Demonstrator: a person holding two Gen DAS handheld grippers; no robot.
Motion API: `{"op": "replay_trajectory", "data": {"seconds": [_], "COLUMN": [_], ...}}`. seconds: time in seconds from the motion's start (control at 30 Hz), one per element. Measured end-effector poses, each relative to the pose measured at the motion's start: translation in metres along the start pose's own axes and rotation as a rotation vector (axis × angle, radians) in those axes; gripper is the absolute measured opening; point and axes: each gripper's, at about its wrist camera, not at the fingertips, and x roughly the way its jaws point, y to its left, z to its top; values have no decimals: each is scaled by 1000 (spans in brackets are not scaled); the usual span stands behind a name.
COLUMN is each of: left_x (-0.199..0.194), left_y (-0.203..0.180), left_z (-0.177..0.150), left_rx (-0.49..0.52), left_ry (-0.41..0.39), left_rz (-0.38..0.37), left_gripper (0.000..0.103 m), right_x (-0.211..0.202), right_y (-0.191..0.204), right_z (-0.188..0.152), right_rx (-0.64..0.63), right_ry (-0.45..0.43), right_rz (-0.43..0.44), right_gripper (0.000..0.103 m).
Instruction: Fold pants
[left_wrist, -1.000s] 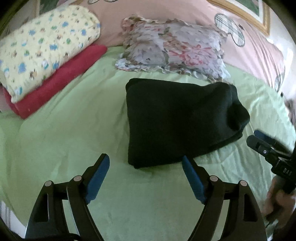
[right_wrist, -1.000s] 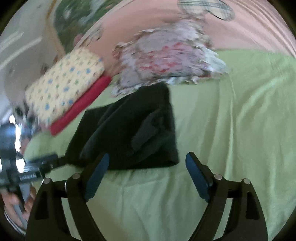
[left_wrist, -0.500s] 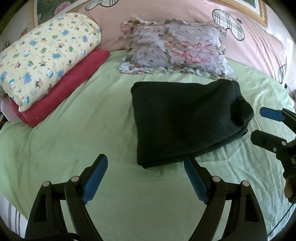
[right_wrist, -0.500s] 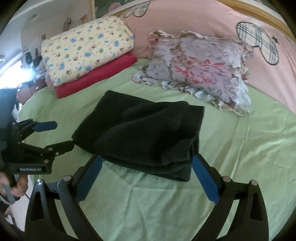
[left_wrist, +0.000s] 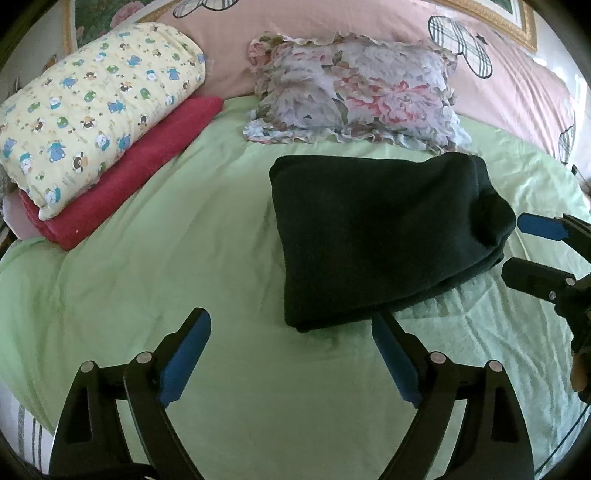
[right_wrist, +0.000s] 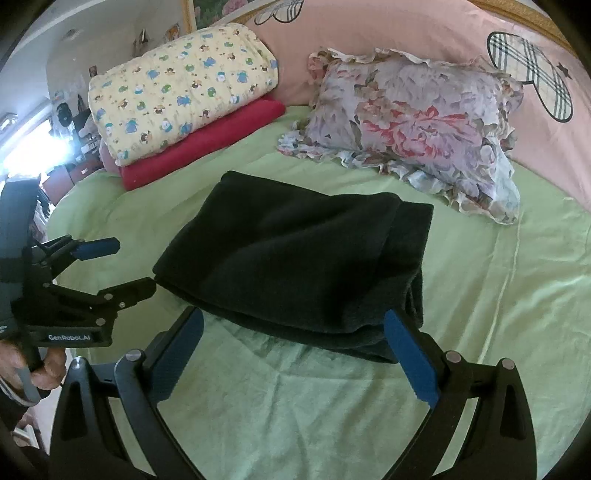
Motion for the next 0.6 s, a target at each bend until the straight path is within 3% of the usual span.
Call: {"op": "replay_trajectory", "data": {"seconds": [0.6], "left_x": [14], "left_y": [-1], "left_z": [-4], "left_rx": [-6], "left_ry": [14], "left_rz": [-13], "left_gripper": [91], "right_x": [8], "right_y": [-8], "right_z": [-4], "right_rx": [43], "right_ry": [15], "right_rz": [3], "right_gripper": [98]}}
